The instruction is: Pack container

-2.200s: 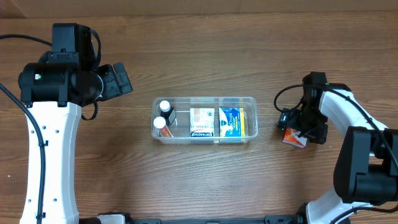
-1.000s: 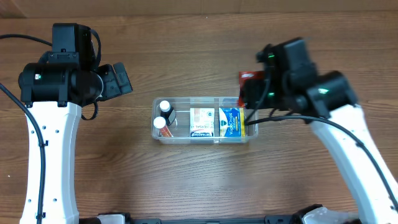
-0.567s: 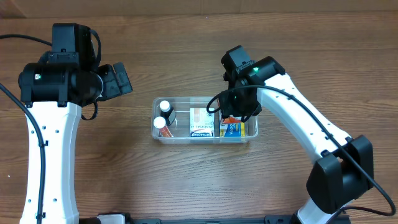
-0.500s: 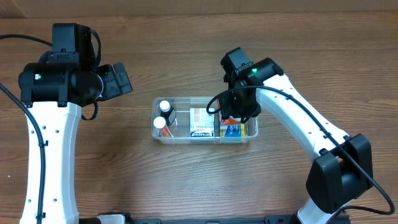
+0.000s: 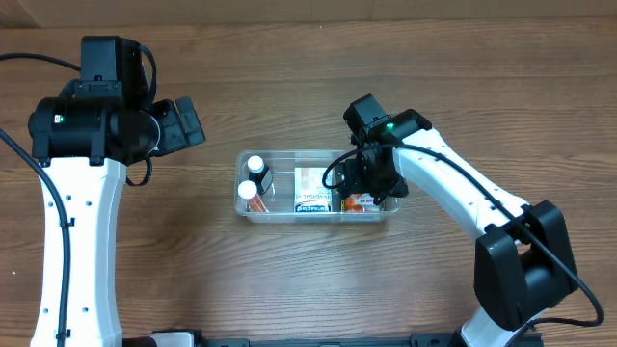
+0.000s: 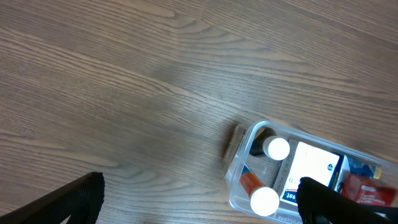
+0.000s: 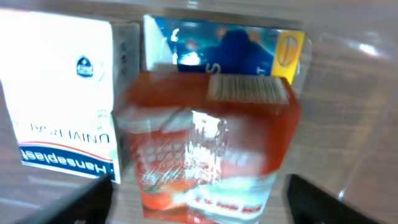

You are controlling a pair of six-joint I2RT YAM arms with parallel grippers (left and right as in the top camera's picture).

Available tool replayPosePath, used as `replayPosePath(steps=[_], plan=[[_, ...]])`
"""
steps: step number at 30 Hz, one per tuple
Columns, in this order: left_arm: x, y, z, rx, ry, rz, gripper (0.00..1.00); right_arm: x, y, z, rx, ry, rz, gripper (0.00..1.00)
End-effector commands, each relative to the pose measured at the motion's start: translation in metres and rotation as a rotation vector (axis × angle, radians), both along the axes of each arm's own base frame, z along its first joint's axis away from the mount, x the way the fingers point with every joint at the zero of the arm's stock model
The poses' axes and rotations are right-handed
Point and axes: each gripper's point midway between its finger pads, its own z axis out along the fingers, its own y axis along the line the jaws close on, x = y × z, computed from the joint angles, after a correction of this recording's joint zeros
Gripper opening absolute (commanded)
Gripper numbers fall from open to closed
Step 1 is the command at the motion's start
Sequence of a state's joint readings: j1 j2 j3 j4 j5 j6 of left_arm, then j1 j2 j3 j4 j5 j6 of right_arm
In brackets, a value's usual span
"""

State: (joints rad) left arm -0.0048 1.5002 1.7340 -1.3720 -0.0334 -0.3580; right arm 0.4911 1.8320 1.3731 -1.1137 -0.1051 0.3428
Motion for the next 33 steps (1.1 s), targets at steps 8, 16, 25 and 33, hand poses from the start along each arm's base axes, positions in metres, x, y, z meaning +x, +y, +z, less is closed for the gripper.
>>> replayPosePath(steps=[8,16,25,33], plan=[[0.000,0.002,-0.004,0.009,0.013,-0.016,1.00,0.065,-0.035,0.149,-0.003,-0.439,-0.148,1.00],[0.016,0.008,0.004,0.073,-0.053,-0.060,1.00,0.125,-0.160,0.207,0.008,-0.706,-0.492,1.00],[0.012,0.019,0.001,0.157,-0.020,-0.083,1.00,0.108,-0.190,0.207,0.020,-0.659,-0.524,1.00],[-0.021,-0.006,0.024,0.166,-0.159,-0.181,1.00,0.033,-0.185,0.235,0.046,-0.800,-0.524,1.00]])
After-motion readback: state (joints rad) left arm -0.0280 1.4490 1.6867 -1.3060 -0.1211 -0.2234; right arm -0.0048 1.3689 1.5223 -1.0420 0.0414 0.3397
